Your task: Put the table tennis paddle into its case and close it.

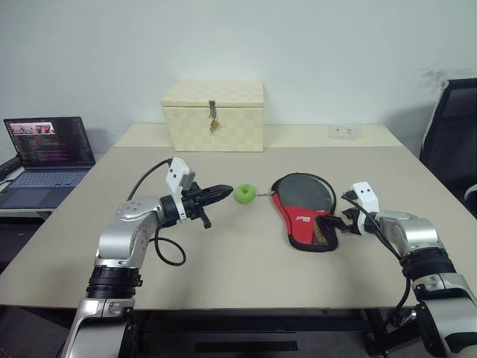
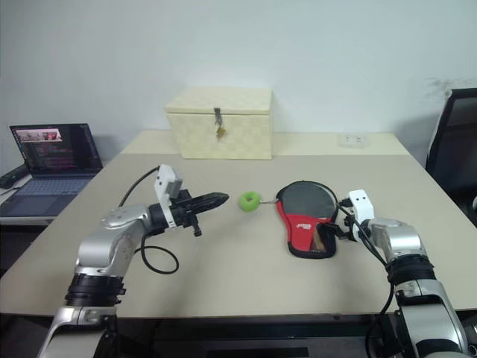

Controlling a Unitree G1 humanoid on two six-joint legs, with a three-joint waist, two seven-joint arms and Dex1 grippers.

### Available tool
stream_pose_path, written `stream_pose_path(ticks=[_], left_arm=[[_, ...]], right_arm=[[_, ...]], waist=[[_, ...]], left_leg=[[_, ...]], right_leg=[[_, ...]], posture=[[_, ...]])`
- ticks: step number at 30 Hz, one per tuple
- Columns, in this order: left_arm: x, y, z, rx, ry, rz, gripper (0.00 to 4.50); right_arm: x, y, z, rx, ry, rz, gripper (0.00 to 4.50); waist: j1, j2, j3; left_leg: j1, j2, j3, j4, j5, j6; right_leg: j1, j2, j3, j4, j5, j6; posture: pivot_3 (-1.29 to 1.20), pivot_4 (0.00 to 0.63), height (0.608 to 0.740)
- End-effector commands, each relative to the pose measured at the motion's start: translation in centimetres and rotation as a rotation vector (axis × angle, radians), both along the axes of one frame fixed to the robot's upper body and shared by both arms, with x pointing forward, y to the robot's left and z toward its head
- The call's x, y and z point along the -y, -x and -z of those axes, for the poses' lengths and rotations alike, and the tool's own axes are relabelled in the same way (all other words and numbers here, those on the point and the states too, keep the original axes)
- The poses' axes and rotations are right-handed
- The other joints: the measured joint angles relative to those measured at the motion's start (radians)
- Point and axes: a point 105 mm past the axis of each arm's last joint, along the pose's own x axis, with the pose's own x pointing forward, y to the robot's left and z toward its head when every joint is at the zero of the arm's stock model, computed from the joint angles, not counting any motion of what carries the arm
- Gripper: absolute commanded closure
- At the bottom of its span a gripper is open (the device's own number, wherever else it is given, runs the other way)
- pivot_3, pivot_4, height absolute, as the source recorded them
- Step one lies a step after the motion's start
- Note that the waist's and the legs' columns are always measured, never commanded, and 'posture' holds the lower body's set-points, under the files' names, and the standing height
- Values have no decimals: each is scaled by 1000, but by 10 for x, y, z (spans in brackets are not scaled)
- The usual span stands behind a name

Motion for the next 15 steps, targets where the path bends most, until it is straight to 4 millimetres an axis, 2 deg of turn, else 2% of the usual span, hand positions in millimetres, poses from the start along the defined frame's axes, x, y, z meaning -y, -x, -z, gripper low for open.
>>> stream_pose_path(ticks=[1,7,12,15], left_arm=[[4,5,-19,71,5,31,4454],[4,6,-19,73,1,35,4454],[3,8,-19,76,-2,29,4454],[1,9,-18,76,-4,21,4500]], right_arm=[[-5,2,15,-54,37,-25,0],[-33,-1,27,-92,45,-110,0],[-43,-3,44,-145,53,-122,0],[-46,-2,50,-168,47,-130,619]], waist=[[0,0,0],[-16,-1,-1],[-34,-2,-1],[-43,-2,-2]], left_leg=[[0,0,0,0,0,0],[9,0,0,0,0,0],[20,-1,2,-3,0,0],[23,0,1,-3,0,0]], right_leg=[[0,0,0,0,0,0],[8,2,0,-1,0,0],[18,3,2,-1,0,-1],[21,4,2,-1,-1,-1]], posture=[[0,150,740],[0,150,740],[0,150,740],[0,150,740]])
